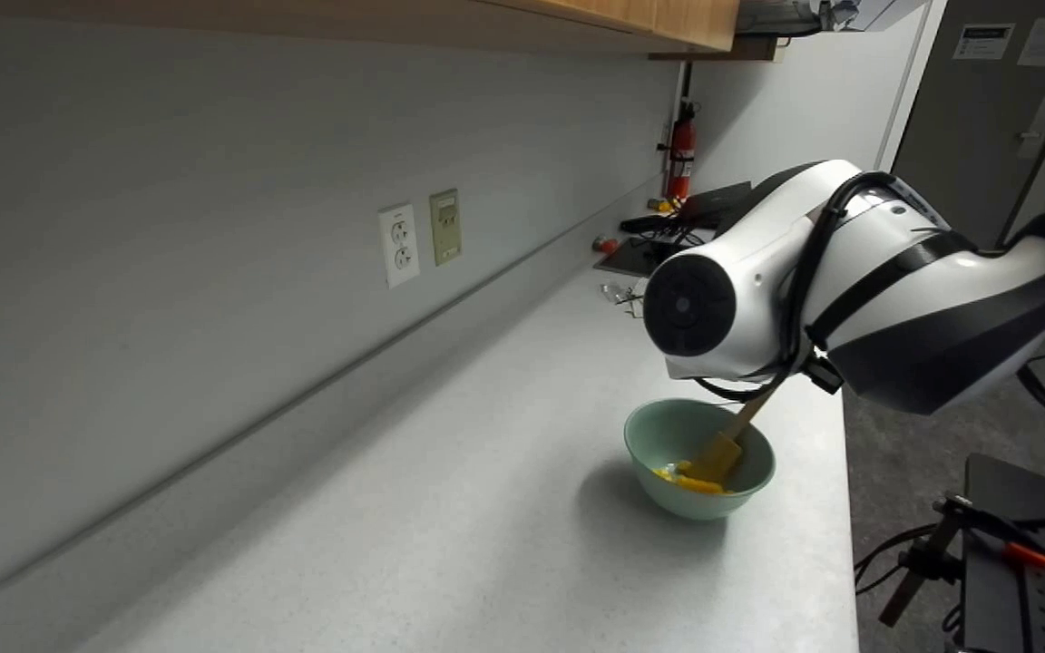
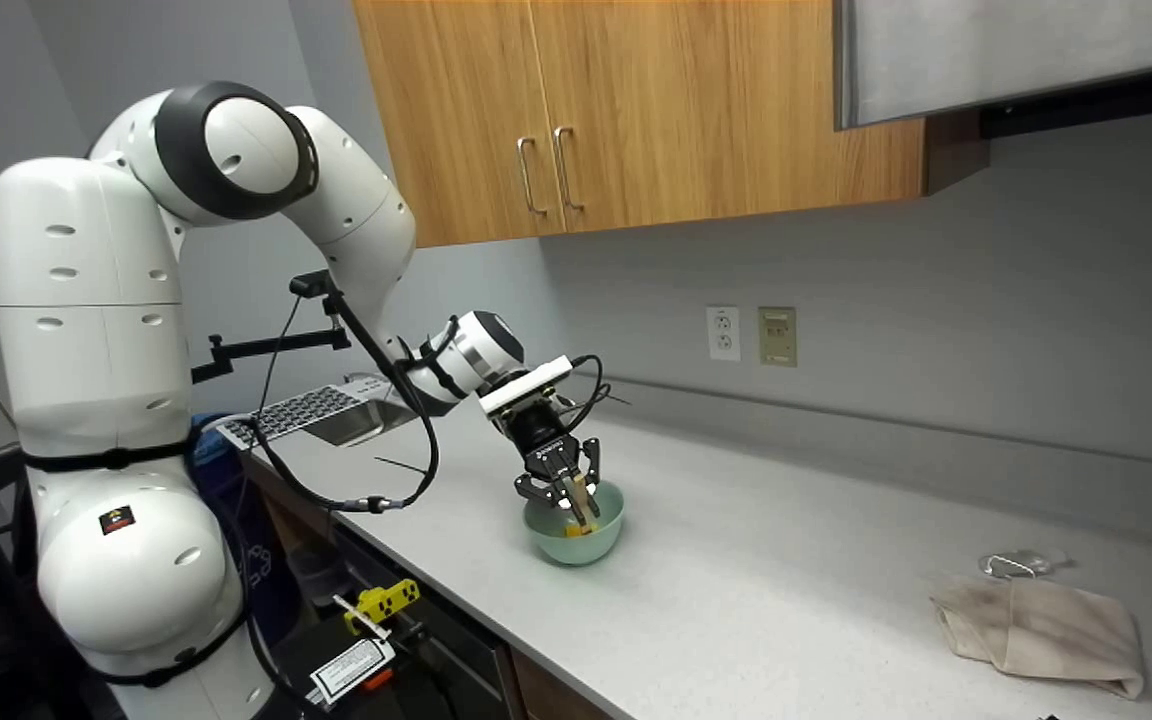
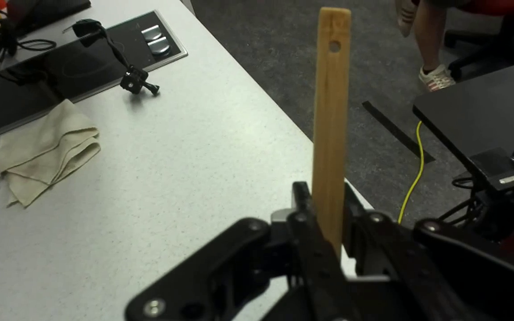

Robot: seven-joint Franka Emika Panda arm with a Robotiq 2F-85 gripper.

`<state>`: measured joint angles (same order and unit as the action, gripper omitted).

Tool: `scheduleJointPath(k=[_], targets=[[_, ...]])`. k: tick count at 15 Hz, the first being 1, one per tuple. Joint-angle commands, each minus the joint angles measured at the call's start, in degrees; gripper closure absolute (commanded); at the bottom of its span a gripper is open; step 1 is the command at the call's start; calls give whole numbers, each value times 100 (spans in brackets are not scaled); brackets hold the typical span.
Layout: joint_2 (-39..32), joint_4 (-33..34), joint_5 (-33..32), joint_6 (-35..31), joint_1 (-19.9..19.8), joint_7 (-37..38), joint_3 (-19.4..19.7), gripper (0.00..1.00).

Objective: Use the spatula to stir the contents in the bowl

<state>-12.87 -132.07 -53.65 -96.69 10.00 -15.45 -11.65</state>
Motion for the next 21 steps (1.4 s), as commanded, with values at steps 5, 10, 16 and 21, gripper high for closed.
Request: scheduleJointPath(k=[5, 10, 16, 21], targets=[[115, 70, 100, -164, -13, -100, -74, 96], [120, 240, 454, -570, -89, -84, -10, 96], [227, 131, 165, -230, -21, -84, 44, 96], [313, 13, -340, 419, 2, -155, 43, 96]])
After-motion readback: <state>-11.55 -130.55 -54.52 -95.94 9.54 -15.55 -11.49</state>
